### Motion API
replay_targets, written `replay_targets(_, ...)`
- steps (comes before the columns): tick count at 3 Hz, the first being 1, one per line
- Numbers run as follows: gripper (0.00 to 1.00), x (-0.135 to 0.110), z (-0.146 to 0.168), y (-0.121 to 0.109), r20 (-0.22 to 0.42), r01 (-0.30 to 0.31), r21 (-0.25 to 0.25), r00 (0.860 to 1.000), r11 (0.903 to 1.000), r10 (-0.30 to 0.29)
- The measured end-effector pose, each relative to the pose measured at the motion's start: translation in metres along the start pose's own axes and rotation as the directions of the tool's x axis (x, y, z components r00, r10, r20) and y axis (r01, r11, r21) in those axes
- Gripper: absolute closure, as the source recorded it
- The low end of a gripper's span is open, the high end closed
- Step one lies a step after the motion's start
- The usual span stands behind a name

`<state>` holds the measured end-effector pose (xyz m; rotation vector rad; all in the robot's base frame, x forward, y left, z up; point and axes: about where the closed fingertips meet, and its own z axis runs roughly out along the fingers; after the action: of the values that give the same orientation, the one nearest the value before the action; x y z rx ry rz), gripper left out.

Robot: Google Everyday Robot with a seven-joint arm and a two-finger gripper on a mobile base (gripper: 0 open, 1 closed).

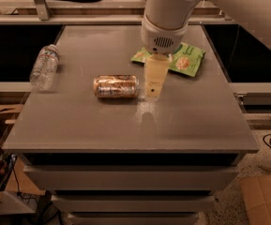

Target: Place orange can upright

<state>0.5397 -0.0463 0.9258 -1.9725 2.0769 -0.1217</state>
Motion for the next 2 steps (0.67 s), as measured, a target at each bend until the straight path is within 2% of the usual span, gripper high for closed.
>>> replay_targets(2, 0.0, -0.037, 0.035, -0.009, -0.016, 0.09, -0.052, 0.996, 0.9946, -0.091)
